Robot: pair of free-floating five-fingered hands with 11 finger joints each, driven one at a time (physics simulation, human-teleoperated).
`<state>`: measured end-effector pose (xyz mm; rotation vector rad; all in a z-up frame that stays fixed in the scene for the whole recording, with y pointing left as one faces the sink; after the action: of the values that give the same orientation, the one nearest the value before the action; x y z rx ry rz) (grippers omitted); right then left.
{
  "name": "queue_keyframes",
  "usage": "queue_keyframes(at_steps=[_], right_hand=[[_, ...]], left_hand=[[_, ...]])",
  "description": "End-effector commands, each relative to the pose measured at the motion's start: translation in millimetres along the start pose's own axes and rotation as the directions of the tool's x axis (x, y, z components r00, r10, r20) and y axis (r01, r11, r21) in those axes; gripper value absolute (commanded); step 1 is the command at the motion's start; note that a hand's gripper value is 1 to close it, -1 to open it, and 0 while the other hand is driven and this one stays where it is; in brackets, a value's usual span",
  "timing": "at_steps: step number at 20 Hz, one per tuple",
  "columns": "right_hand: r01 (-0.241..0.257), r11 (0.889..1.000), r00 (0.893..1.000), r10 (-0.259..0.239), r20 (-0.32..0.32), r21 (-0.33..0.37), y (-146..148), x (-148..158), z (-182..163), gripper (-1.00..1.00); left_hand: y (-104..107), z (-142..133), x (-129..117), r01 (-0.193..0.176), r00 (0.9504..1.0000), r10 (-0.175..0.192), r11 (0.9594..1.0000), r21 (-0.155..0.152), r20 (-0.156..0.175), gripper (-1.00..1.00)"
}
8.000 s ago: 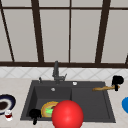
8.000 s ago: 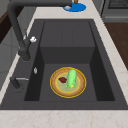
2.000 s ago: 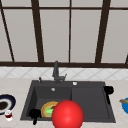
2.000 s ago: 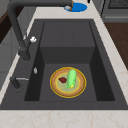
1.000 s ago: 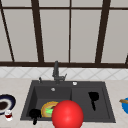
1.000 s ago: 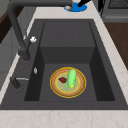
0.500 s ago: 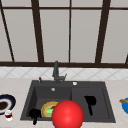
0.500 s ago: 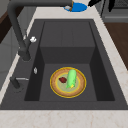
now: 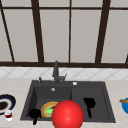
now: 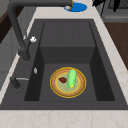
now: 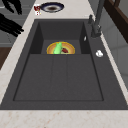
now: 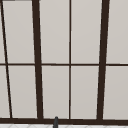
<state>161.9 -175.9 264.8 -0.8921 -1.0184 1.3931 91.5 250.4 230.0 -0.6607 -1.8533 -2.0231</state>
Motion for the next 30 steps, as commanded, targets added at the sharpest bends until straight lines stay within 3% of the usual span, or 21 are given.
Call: queue_keyframes(at_steps=[1,5,9,14,19,25,30], right_hand=[[0.003,1.000,1.000,-0.003,0.001,0.002,-1.1,14.9,-4.9,-1.00],[0.002,0.998,1.000,0.000,-0.030,0.056,-0.5,47.1,-9.8,-1.00],[-0.003,0.994,1.000,0.005,-0.017,0.110,-0.8,69.5,-11.1,-1.00],[0.011,0.984,1.000,-0.005,-0.030,0.178,-1.6,107.1,-15.2,-1.00],[0.018,0.965,0.999,-0.008,-0.039,0.260,-5.0,146.4,-26.1,-1.00],[0.027,0.935,0.999,-0.014,-0.039,0.352,-8.6,194.1,-39.3,-1.00],[0.028,0.917,0.999,-0.013,-0.041,0.398,-3.2,224.1,-73.7,-1.00]], left_hand=[[0.0,0.0,0.0,0.000,1.0000,0.000,1.0000,0.000,0.000,0.00],[0.0,0.0,0.0,0.000,1.0000,0.000,1.0000,0.000,0.000,0.00],[0.0,0.0,0.0,0.000,1.0000,0.000,1.0000,0.000,0.000,0.00],[0.0,0.0,0.0,0.000,1.0000,0.000,1.0000,0.000,0.000,0.00],[0.0,0.0,0.0,0.000,1.0000,0.000,1.0000,0.000,0.000,0.00],[0.0,0.0,0.0,0.000,1.0000,0.000,1.0000,0.000,0.000,0.00],[0.0,0.0,0.0,0.000,1.0000,0.000,1.0000,0.000,0.000,0.00]])
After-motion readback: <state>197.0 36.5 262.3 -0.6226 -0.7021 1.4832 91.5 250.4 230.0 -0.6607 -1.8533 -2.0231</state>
